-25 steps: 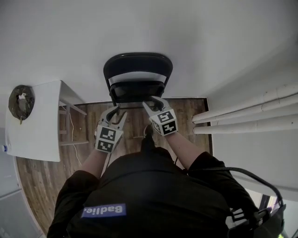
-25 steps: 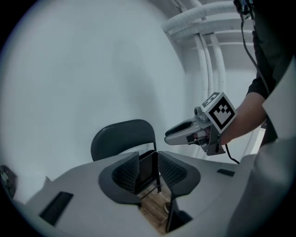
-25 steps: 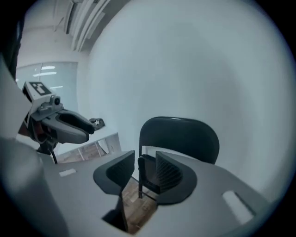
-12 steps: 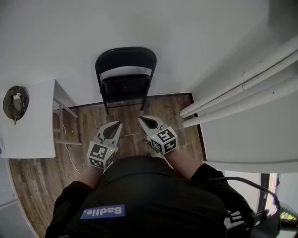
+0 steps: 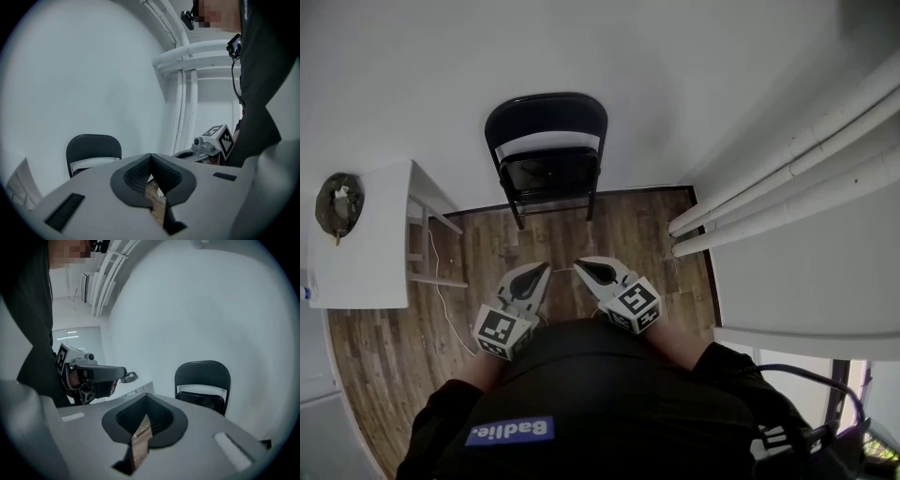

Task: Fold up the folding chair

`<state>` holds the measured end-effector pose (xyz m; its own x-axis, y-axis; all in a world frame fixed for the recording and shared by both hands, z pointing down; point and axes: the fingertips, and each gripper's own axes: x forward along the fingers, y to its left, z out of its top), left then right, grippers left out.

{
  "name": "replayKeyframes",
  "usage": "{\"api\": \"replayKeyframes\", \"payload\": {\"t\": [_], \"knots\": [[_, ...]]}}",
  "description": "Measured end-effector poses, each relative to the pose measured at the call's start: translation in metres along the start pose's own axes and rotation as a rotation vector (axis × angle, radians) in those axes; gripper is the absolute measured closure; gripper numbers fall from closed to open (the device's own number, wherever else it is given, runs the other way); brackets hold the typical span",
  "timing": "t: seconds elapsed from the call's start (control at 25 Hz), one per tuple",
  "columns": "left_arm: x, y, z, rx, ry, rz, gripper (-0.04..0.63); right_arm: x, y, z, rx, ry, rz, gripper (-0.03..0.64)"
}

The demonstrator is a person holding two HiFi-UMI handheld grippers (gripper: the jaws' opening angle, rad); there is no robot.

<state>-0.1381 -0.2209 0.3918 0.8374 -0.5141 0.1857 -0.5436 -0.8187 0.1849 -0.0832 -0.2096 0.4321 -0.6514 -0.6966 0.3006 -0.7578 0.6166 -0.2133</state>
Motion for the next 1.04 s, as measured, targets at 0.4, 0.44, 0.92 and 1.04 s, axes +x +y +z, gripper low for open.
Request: {"api": "replayKeyframes", "payload": {"t": [0.4, 0.44, 0.92, 1.04], "knots": [[0.008, -0.023, -0.004, 0.0, 0.016, 0.042, 0.591, -0.026, -0.014, -0.012, 0.016, -0.002, -0.016, 0.615], [0.008, -0.024, -0.004, 0.002, 0.017, 0.046, 0.591, -0.027, -0.014, -0.011, 0.014, -0.002, -0.013, 0.615], [0.011, -0.026, -0.005, 0.019, 0.027, 0.069, 0.591, -0.025, -0.018, -0.01, -0.014, 0.003, 0.006, 0.615], [0.012, -0.026, -0.005, 0.022, 0.031, 0.072, 0.591, -0.025, -0.019, -0.011, -0.019, 0.014, 0.007, 0.615]]}}
